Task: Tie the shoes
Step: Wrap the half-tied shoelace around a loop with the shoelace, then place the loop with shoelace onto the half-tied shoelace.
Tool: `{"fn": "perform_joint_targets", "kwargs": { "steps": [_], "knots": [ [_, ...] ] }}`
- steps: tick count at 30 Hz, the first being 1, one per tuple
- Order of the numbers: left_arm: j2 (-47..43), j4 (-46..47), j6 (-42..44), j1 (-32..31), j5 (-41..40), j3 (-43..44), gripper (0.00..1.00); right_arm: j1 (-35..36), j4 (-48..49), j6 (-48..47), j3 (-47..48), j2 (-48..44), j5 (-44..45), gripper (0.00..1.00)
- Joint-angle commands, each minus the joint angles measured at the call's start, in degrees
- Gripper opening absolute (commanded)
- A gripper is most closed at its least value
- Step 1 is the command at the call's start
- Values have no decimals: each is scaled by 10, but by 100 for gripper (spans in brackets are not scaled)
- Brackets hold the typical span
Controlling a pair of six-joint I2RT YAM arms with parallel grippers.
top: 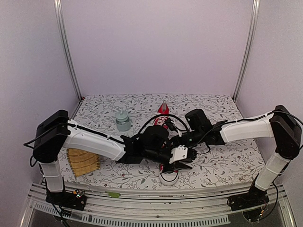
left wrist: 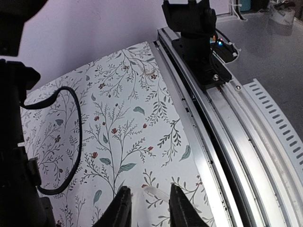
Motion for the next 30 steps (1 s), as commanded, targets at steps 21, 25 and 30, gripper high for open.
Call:
{"fn": "perform_joint_targets", "kwargs": {
  "steps": [21, 25, 30],
  "knots": [
    [-313, 90, -41, 123, 16, -273, 39, 37, -75, -94, 124, 96, 9, 14],
    [-323, 151, -36, 164, -8, -342, 54, 40, -108, -121, 142, 79, -5, 42],
    [-265, 165, -43, 195, 2, -330, 66, 22, -164, -152, 152, 20, -14, 50]
  ]
}}
